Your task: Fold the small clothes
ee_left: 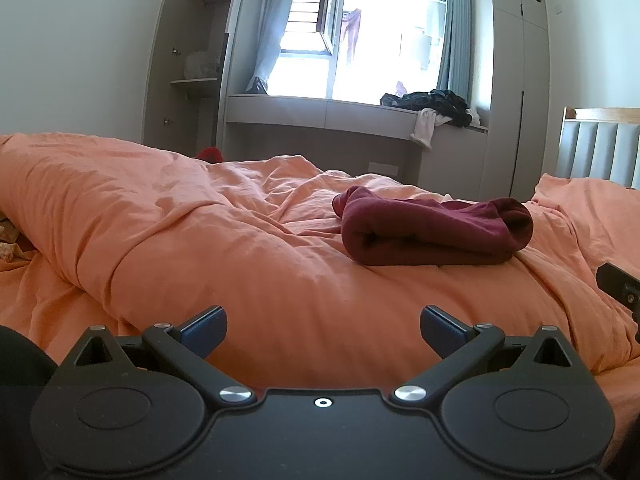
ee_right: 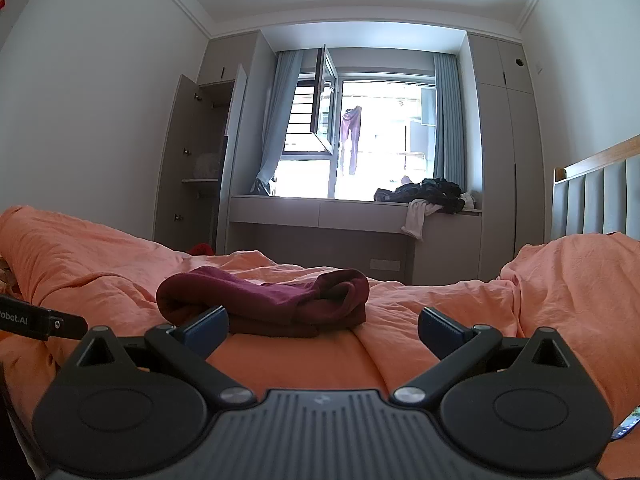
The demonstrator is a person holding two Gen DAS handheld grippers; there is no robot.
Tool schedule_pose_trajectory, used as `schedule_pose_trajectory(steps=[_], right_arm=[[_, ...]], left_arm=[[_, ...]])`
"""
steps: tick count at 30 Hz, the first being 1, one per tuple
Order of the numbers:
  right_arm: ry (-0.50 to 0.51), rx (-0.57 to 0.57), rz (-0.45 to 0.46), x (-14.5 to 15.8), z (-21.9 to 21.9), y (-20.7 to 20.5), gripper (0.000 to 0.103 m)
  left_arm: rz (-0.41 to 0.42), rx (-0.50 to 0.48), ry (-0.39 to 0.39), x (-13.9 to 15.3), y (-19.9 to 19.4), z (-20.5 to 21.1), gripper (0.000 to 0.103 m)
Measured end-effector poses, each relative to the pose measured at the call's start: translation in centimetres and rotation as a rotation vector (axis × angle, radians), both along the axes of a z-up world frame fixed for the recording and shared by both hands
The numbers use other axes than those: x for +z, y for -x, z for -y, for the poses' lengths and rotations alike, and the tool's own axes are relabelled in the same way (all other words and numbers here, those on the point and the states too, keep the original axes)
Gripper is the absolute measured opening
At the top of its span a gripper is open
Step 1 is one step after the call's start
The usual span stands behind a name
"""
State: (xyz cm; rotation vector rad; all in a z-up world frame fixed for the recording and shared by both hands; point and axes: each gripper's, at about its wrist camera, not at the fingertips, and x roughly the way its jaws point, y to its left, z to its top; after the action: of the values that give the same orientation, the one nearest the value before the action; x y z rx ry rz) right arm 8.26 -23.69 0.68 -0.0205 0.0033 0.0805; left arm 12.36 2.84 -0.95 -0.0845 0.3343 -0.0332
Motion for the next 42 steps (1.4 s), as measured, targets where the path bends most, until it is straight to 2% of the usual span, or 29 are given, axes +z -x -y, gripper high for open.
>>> schedule_pose_trajectory(steps=[42], right_arm=[[0.01, 0.0, -0.001, -0.2, 0.11, -0.09, 0.103]], left_arm=[[-0.011, -0.013, -0.002, -0.05, 0.0, -0.08, 0.103]])
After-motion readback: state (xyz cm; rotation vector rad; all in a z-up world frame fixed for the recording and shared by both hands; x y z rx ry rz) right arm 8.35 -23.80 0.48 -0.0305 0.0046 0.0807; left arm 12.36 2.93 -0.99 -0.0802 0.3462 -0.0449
